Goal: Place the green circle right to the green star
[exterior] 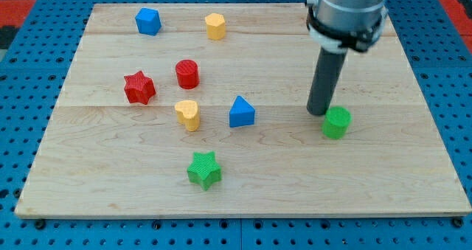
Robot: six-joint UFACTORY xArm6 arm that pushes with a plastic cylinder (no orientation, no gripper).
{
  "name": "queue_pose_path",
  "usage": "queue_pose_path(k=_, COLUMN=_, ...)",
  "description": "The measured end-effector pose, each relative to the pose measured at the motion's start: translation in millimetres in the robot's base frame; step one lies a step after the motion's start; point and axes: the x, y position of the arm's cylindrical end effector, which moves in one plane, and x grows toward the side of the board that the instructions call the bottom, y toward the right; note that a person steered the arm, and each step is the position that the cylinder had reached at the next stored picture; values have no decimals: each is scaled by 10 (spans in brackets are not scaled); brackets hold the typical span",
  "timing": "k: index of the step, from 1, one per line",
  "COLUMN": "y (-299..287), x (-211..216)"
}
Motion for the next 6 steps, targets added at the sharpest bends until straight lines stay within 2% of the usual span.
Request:
queue_pose_path(k=1, y=342, x=-309)
queue_pose_path(k=2, y=325, x=127)
queue_pose_path(k=3, y=-71, x=407)
queue_pose_path(k=4, y=346, x=590)
queue_pose_path(k=5, y=595, x=586)
queue_pose_path(k=6, y=930, x=943)
